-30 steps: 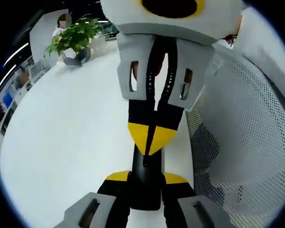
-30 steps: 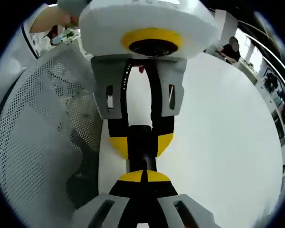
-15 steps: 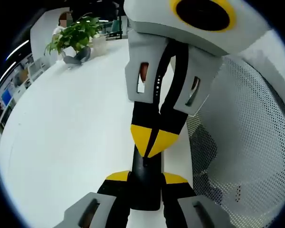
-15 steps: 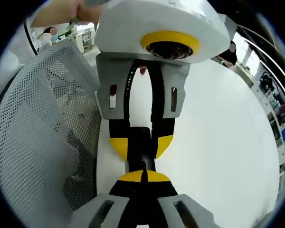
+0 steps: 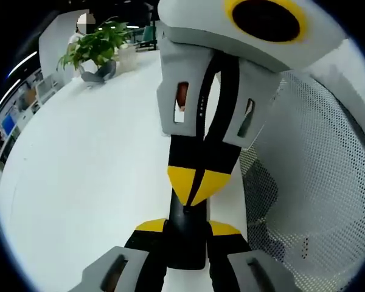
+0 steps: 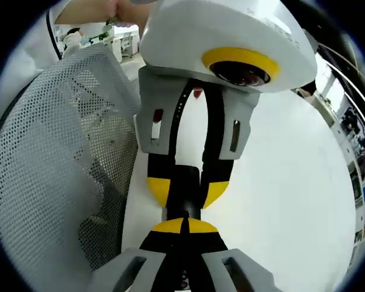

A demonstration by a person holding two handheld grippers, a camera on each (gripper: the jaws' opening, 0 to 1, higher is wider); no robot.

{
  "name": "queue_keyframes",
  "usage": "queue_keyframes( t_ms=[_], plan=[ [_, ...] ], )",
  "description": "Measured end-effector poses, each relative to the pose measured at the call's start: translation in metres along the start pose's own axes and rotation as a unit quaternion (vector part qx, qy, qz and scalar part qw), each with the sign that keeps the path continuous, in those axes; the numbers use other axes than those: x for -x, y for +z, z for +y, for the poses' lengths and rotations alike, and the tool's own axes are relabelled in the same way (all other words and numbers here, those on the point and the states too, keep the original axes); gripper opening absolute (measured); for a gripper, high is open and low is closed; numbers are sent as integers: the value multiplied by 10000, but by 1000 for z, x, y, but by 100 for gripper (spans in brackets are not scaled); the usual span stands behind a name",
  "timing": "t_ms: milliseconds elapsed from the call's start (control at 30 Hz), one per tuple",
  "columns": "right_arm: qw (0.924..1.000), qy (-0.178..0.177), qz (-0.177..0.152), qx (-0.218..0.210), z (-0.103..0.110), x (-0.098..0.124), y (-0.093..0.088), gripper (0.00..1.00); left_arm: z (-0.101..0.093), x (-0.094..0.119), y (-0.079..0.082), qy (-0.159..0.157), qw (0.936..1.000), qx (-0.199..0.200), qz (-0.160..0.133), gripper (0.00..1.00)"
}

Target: Press the specified remote control buttons in sequence, fully releasing each button before pressing the next.

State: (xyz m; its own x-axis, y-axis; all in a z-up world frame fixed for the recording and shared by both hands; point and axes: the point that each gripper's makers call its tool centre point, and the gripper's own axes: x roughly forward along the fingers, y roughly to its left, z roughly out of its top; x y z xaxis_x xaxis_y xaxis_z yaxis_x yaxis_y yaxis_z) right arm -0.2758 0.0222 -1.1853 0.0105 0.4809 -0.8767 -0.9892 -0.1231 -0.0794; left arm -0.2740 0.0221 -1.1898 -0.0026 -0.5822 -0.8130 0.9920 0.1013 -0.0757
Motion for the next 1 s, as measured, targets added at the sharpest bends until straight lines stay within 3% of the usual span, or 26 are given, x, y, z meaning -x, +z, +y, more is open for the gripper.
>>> queue_keyframes(
  t_ms=[167, 367, 467, 567, 633, 733, 800, 1000],
  plan=[
    [9998, -13, 161, -67, -1, -1, 0, 0, 0, 0, 0, -4, 10000, 17, -32, 24],
    [9992, -395, 35, -83, -1, 0, -1, 0, 0, 0, 0, -22, 10000, -68, -46, 24],
    [9970, -587, -248, -440, -3, 1, 0, 0, 0, 0, 0, -18, 10000, -64, -66, 24],
    [9940, -485, -639, -740, -2, 3, 1, 0, 0, 0, -1, 3, 9999, -55, -114, 24],
    [9951, -466, -574, -661, -3, 3, 0, 0, -1, 0, -1, 41, 9998, -158, -144, 24],
    [9987, -370, -350, -85, -1, 2, 2, 0, -1, 0, -1, 52, 9998, -145, -157, 24],
    [9984, -234, -476, -173, 2, 0, 7, 0, 0, 0, -1, 57, 9998, -139, -163, 24],
    [9993, -194, -322, 49, 3, 0, 7, 0, 0, 0, -1, 67, 9997, -95, -200, 24]
  ],
)
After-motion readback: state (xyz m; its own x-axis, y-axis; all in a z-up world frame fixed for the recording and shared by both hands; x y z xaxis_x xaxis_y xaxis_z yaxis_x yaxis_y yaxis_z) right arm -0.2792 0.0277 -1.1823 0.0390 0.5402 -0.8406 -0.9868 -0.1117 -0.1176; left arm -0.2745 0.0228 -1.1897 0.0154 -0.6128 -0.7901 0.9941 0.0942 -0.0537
